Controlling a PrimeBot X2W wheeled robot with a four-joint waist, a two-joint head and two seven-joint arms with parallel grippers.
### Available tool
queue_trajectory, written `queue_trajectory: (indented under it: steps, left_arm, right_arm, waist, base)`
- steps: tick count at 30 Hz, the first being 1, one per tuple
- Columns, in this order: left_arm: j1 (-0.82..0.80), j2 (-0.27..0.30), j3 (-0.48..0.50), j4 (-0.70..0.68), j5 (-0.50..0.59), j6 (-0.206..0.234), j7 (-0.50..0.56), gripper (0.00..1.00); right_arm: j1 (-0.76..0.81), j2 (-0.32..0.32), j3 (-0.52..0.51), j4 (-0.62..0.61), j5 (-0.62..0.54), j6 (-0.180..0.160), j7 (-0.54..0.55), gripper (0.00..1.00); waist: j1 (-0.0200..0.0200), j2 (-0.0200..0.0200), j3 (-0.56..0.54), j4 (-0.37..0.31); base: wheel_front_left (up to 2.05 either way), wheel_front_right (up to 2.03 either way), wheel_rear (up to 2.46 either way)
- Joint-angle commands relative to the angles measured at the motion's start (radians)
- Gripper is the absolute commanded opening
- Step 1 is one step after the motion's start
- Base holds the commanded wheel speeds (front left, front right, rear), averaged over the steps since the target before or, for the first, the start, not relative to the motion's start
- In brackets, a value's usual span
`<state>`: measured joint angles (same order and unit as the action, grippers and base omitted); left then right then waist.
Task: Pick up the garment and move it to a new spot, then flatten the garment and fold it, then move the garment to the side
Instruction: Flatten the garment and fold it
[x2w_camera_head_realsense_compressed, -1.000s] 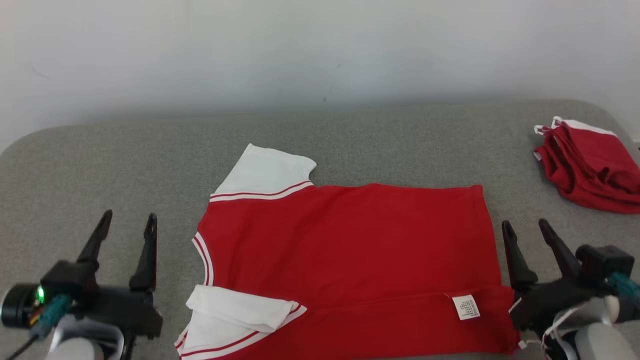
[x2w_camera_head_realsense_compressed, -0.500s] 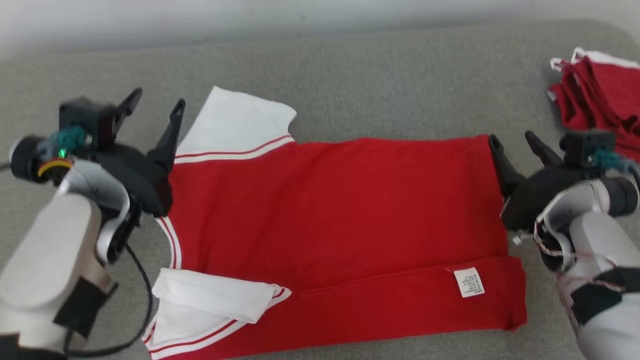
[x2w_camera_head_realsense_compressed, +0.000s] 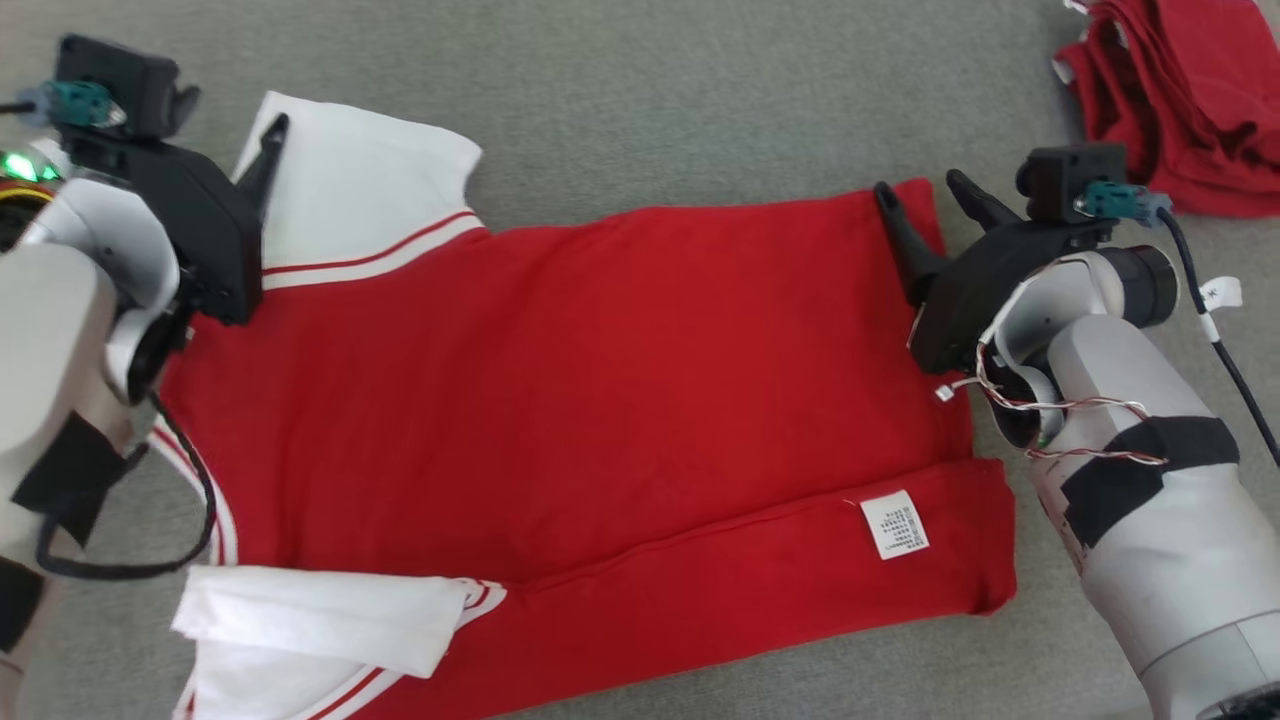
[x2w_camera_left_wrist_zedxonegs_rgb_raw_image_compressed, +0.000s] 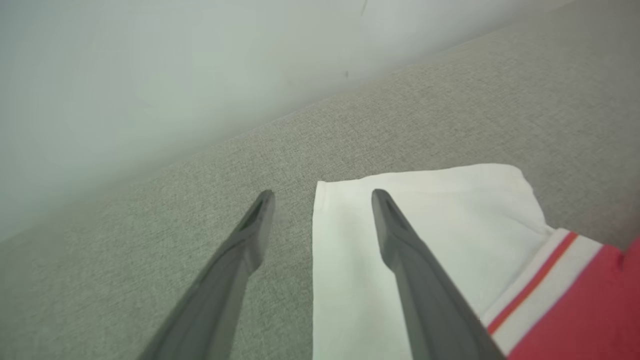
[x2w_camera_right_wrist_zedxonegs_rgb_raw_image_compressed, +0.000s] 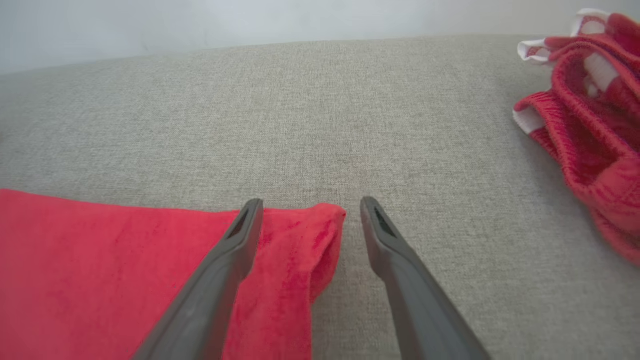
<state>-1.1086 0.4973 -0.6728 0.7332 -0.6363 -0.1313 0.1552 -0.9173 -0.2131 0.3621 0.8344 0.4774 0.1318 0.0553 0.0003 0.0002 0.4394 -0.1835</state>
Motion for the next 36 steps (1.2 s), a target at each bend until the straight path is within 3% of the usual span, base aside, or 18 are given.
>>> queue_trajectory:
  steps: [1,12,14,15,16,17,27,36]
  left_arm:
    - [-0.019,0.004,-0.007,0.023,-0.024,0.002,-0.004,1.00]
    - [-0.090,-0.011,-0.081,0.186,-0.061,0.002,-0.021,1.00]
    - [-0.099,-0.018,-0.093,0.202,-0.071,0.002,-0.019,1.00]
    - [-0.102,-0.021,-0.100,0.207,-0.077,0.002,-0.017,0.91]
    - [-0.104,-0.024,-0.109,0.214,-0.078,0.002,-0.016,0.44]
    - [-0.108,-0.026,-0.114,0.220,-0.083,0.002,-0.017,0.00]
    - [-0.124,-0.049,-0.113,0.220,-0.168,0.002,-0.126,0.00]
    - [-0.051,-0.067,-0.124,0.123,-0.237,0.002,-0.327,0.00]
  right_arm:
    - [-0.018,0.012,0.015,0.012,0.009,-0.003,-0.010,1.00]
    - [-0.087,0.041,0.109,0.085,0.081,-0.003,-0.044,1.00]
    - [-0.096,0.042,0.123,0.099,0.093,-0.003,-0.048,0.79]
    - [-0.102,0.041,0.128,0.104,0.098,-0.003,-0.052,0.42]
    - [-0.108,0.040,0.133,0.109,0.105,-0.003,-0.057,0.26]
    - [-0.110,0.038,0.138,0.115,0.110,-0.003,-0.061,0.00]
    - [-0.149,0.004,0.161,0.173,0.148,-0.003,-0.142,0.00]
    - [-0.081,-0.048,0.195,0.181,0.180,-0.003,-0.274,0.00]
  waist:
    - [-0.0003,-0.0002,0.043,-0.048]
    - [-0.0003,-0.0002,0.062,-0.081]
    - [-0.0003,-0.0002,0.066,-0.081]
    - [-0.0003,-0.0002,0.067,-0.080]
    - [-0.0003,-0.0002,0.068,-0.078]
    - [-0.0003,-0.0002,0.068,-0.076]
    - [-0.0003,-0.0002,0.043,-0.027]
    - [-0.0003,-0.0002,-0.061,0.051]
  base:
    - [0.00,0.00,0.00]
    - [0.00,0.00,0.00]
    - [0.00,0.00,0.00]
    - [0.00,0.00,0.00]
    - [0.00,0.00,0.00]
    - [0.00,0.00,0.00]
    - [0.00,0.00,0.00]
    - [0.00,0.00,0.00]
